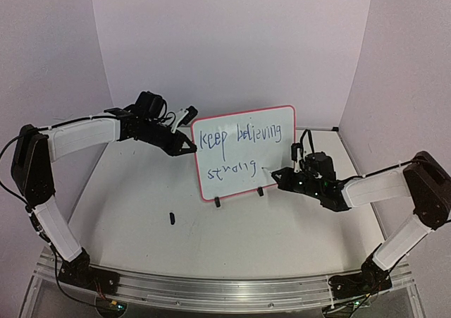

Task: Write a sentence on the whiteboard
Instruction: Write a sentence on the whiteboard, then pick up the pen cap from the center of the board.

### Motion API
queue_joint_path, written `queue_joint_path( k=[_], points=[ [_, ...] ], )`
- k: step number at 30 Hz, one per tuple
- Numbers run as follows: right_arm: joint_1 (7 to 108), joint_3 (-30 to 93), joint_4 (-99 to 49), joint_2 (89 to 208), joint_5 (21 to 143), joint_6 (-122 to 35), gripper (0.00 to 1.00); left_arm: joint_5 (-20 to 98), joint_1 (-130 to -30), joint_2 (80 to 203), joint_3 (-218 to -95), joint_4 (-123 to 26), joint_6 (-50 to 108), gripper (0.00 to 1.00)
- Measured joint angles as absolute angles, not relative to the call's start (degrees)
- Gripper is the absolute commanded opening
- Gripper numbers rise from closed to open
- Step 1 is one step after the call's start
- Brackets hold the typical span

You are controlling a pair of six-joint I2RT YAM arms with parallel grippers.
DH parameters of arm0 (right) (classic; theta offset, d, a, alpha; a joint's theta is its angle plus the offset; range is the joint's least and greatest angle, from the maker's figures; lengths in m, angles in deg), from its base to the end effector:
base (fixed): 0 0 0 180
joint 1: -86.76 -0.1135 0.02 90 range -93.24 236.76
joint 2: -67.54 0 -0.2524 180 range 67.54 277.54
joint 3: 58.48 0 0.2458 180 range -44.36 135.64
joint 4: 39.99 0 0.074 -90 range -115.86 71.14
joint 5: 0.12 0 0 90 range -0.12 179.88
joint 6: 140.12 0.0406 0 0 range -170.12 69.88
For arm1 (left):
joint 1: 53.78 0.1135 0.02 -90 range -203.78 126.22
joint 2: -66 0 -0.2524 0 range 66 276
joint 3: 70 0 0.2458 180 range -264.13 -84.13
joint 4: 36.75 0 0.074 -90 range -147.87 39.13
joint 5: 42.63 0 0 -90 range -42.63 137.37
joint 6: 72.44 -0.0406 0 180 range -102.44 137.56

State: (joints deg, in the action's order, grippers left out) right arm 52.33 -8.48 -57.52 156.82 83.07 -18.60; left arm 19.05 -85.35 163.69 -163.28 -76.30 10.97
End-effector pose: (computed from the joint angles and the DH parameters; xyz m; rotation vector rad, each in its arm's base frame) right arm 0.2557 0.1811 0.1679 -0.1347 2.0469 0.8583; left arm 0.3118 -0.2142 0.2686 1.0036 2.1329 -0.7927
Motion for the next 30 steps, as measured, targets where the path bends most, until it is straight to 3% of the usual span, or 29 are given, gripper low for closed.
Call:
queue_joint_path(
  k=[19, 30],
  points=[
    [52.33, -8.48, -57.61, 156.66, 83.27, -18.57, 0.0, 19.08, -85.35, 163.69, -163.28, -76.3, 10.99, 0.0],
    [52.3, -13.53, -53.85, 137.58, 90.09, -21.9, 0.0, 22.27, -86.42, 164.48, -161.23, -80.55, 9.72, 0.33]
  ],
)
